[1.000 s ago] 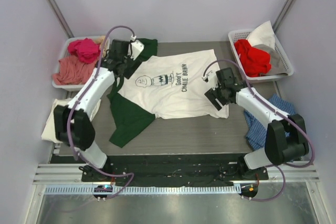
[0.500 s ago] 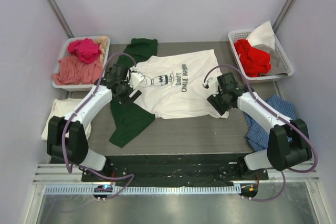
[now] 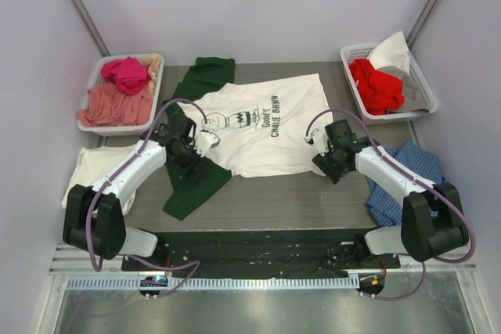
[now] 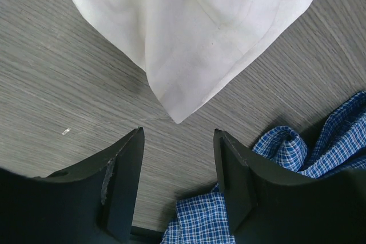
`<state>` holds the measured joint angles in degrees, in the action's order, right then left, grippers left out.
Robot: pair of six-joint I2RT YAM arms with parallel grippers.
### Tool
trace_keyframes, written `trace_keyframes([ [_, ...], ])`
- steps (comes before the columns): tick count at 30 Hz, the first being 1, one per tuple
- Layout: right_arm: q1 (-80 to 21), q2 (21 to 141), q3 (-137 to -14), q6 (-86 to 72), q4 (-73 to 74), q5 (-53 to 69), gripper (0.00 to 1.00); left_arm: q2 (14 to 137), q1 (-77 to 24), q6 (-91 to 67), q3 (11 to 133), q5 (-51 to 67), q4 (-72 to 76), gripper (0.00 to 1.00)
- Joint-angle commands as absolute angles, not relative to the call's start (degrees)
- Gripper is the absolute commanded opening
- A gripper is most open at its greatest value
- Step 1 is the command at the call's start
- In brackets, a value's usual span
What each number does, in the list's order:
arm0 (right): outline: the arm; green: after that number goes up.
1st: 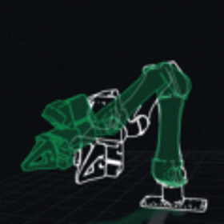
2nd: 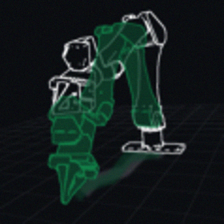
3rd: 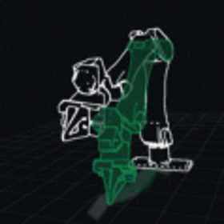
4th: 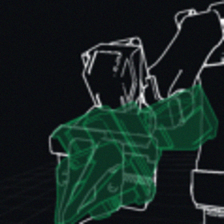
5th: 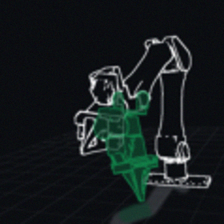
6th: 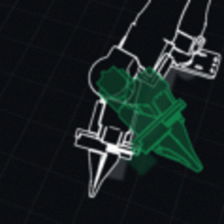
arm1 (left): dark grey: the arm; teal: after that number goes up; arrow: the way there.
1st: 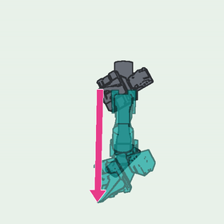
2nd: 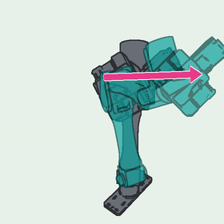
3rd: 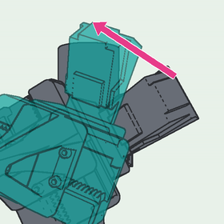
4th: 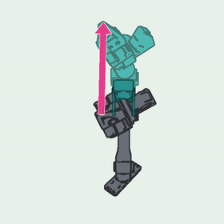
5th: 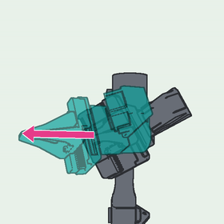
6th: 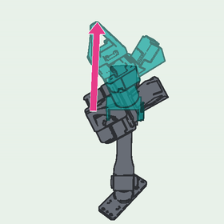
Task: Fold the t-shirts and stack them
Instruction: Flatten out the tshirt, then grap the side of the flattened tshirt closest away from the robot with both arms
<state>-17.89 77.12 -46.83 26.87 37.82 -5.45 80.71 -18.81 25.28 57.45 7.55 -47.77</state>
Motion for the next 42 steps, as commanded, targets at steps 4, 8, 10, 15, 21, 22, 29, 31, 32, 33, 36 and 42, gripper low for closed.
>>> trace_keyframes([
  [4, -18.02, 74.62, -45.18, 27.51, 35.07, -6.5, 0.58, 70.59, -19.16, 27.16, 49.76, 4.48, -50.8, 0.79],
  [8, -18.02, 74.62, -44.04, 27.6, 33.93, -5.98, 0.58, 69.26, -19.16, 26.02, 50.01, 3.96, -50.89, 0.76],
  [10, -18.02, 74.62, -43.6, 27.6, 33.58, -5.63, 0.58, 69.61, -19.16, 25.32, 50.01, 2.99, -49.67, 0.73],
  [15, -17.93, 74.71, -43.16, 27.6, 33.22, -5.36, 0.58, 72.85, -19.16, 23.29, 50.71, 6.05, -45.53, 0.7],
  [21, -18.02, 73.57, -42.37, 27.42, 33.4, -5.54, 0.58, 78.82, -19.25, 23.73, 50.71, 7.03, -39.99, 0.67],
  [22, -18.02, 73.39, -42.19, 27.33, 33.49, -5.54, 0.58, 79.27, -19.16, 23.9, 50.71, 7.03, -39.47, 0.66],
  [29, -18.02, 71.98, -41.22, 26.81, 34.36, -5.54, 0.58, 82.79, -19.07, 24.43, 52.12, 6.94, -36.48, 0.65],
  [31, -18.02, 71.37, -41.22, 26.72, 34.63, -5.62, 0.58, 83.58, -18.81, 24.43, 52.29, 6.68, -35.6, 0.65],
  [32, -18.02, 71.11, -41.22, 26.81, 34.8, -5.45, 0.58, 83.84, -18.9, 24.52, 52.29, 6.85, -35.51, 0.64],
  [33, -17.93, 70.84, -41.22, 26.55, 34.89, -5.45, 0.58, 84.02, -18.72, 24.52, 52.56, 6.68, -35.33, 0.64],
  [36, -18.02, 70.49, -40.96, 26.37, 35.16, -5.19, 0.58, 84.55, -18.37, 24.26, 52.82, 7.03, -34.45, 0.63],
  [42, -18.02, 69.79, -40.61, 26.37, 35.42, -5.71, 0.58, 85.87, -18.19, 24.43, 53.53, 8.17, -35.42, 0.58],
])
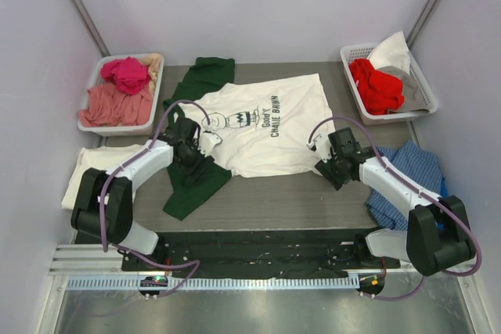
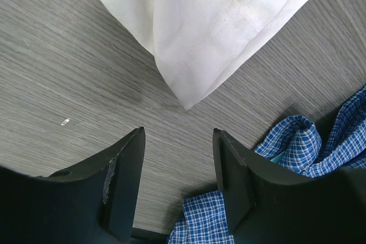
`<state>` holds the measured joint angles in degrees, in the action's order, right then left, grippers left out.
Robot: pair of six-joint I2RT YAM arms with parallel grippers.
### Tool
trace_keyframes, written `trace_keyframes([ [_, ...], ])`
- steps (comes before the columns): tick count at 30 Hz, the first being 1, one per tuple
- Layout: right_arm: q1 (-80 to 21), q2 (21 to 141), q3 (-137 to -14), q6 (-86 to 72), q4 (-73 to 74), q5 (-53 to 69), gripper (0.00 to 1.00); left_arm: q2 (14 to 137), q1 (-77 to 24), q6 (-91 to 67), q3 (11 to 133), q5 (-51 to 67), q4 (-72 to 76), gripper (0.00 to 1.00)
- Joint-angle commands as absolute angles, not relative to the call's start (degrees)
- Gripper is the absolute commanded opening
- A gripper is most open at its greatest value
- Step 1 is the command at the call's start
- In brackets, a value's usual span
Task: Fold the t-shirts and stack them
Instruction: Grap the side of the flattened tshirt closest away from the robot with both arms
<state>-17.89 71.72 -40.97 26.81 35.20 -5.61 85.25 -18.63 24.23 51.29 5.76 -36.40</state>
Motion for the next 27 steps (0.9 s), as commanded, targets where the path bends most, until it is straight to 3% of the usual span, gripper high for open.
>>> trace_keyframes([
  [1, -17.93, 69.52, -40.61, 26.37, 35.51, -5.8, 0.57, 85.87, -18.28, 24.26, 53.44, 8.7, -35.68, 0.57],
  [17, -17.93, 69.17, -40.78, 26.02, 35.68, -5.71, 0.57, 88.24, -18.19, 25.23, 51.51, 9.14, -34.98, 0.52],
  [27, -18.02, 69.08, -40.87, 26.02, 35.77, -5.62, 0.57, 89.38, -18.02, 25.66, 51.33, 8.96, -34.72, 0.35],
])
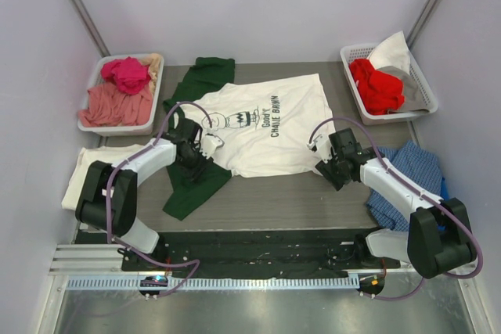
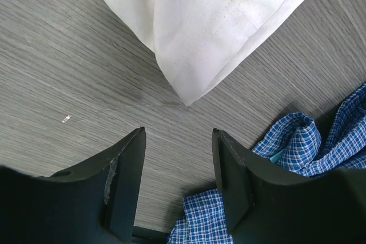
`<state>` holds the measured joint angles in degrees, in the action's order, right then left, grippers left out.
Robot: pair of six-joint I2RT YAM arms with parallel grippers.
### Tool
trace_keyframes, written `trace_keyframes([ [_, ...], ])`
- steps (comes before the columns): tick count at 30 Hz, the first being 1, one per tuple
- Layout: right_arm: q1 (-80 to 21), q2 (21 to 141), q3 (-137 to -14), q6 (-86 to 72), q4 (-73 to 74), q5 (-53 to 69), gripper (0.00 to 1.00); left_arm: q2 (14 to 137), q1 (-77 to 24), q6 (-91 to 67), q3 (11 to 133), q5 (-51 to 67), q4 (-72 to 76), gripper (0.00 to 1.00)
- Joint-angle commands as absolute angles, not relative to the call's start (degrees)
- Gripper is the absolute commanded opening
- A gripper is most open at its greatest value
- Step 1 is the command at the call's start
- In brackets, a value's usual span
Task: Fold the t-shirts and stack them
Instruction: Grap the side of the flattened tshirt closest away from the robot with both arms
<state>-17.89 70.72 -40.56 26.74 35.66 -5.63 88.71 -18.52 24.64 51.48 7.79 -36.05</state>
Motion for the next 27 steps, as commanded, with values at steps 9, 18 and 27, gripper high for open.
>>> trace_keyframes([
  [9, -18.02, 68.73, -40.61, 25.93, 35.95, -5.71, 0.56, 89.56, -17.58, 25.93, 51.07, 9.49, -34.89, 0.28],
  [18, -18.02, 68.73, -40.78, 25.66, 35.77, -5.8, 0.56, 89.47, -17.58, 26.1, 51.33, 9.84, -35.86, 0.01],
  [27, -17.93, 67.94, -42.1, 24.87, 35.24, -5.36, 0.54, 86.92, -17.58, 25.05, 52.56, 10.2, -37.35, 0.0],
])
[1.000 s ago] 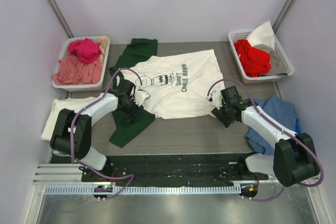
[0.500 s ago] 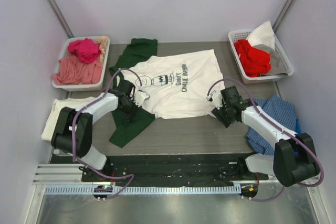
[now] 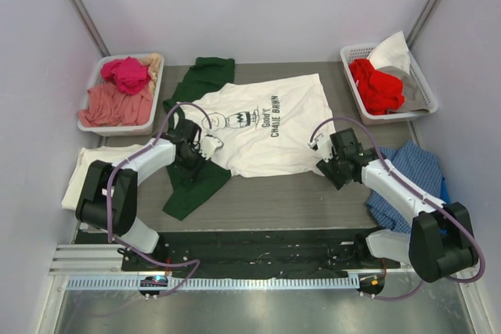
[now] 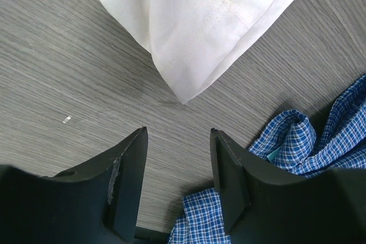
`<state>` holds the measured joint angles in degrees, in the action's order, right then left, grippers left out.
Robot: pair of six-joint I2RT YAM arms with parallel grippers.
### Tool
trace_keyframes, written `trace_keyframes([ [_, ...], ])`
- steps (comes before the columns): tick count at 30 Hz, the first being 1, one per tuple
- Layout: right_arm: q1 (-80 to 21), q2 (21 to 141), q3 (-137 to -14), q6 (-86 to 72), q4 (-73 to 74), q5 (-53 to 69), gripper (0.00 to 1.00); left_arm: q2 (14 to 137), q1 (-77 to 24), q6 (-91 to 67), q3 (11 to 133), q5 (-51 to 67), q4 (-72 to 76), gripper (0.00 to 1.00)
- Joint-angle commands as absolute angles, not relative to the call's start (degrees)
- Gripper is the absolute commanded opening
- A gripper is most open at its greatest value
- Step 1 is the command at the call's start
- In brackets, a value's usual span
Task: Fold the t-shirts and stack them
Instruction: Grap the side of the flattened tshirt closest away from the robot with both arms
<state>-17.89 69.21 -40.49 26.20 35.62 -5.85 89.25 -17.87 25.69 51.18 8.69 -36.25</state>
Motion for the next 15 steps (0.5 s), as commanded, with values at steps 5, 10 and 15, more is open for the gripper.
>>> trace_keyframes([
  [5, -18.02, 71.09, -44.03, 24.35, 34.46, -3.34, 0.54, 86.13, -17.58, 24.96, 52.73, 9.93, -37.79, 0.0],
  [10, -18.02, 73.65, -45.08, 24.52, 31.82, -3.16, 0.54, 85.78, -17.58, 25.14, 52.82, 9.41, -37.97, 0.0],
  [15, -18.02, 76.73, -46.14, 25.4, 30.5, -3.87, 0.52, 85.87, -17.49, 25.49, 52.73, 8.79, -37.88, 0.0],
])
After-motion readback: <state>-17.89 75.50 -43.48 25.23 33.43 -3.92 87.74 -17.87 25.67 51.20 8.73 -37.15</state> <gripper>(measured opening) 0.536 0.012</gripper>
